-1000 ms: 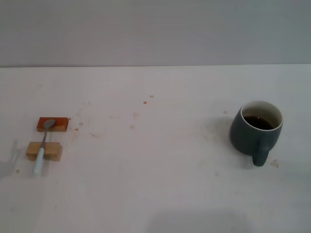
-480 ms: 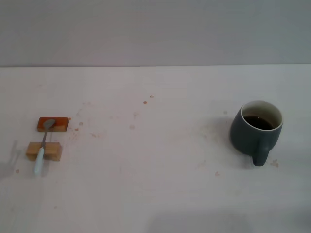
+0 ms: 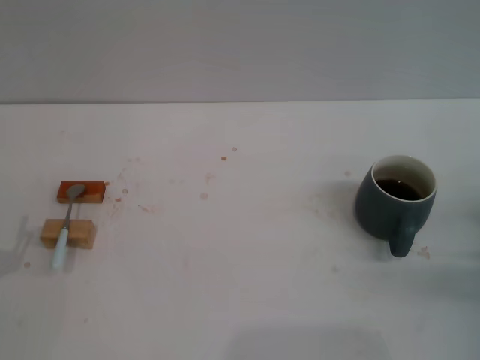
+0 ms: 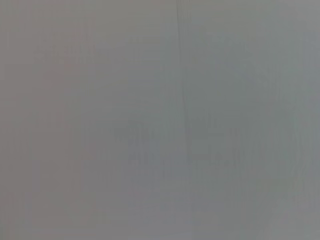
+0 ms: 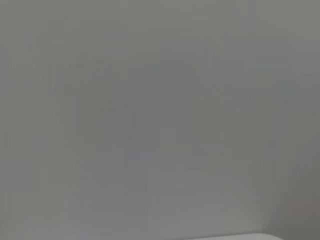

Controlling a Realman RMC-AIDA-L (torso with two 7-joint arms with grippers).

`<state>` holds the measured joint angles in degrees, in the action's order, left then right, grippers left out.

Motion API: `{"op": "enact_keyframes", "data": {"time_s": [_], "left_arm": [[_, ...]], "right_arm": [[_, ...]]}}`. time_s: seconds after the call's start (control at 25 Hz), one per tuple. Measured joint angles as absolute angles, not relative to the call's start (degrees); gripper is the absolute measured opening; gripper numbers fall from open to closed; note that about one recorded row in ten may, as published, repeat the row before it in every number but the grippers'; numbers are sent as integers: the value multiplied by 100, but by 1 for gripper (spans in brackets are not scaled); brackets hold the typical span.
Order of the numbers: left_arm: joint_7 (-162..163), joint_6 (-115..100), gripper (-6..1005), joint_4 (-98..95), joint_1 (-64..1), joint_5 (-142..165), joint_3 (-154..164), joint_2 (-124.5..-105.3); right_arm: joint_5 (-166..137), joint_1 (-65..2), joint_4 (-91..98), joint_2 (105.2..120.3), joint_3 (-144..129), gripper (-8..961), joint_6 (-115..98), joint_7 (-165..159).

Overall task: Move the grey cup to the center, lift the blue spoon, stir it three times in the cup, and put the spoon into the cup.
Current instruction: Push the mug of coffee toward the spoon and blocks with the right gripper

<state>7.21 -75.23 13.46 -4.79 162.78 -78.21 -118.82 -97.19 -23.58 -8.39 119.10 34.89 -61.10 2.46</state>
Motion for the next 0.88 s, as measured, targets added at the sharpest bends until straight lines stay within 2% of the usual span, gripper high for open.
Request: {"op": "enact_keyframes", "data": {"time_s": [0.88], "left_arm": [[721, -7533, 798, 1397, -532, 16277, -7822, -11882]], "right_arm": [[-9785, -2803, -1084, 11930, 3385, -1, -5149, 293]]}}
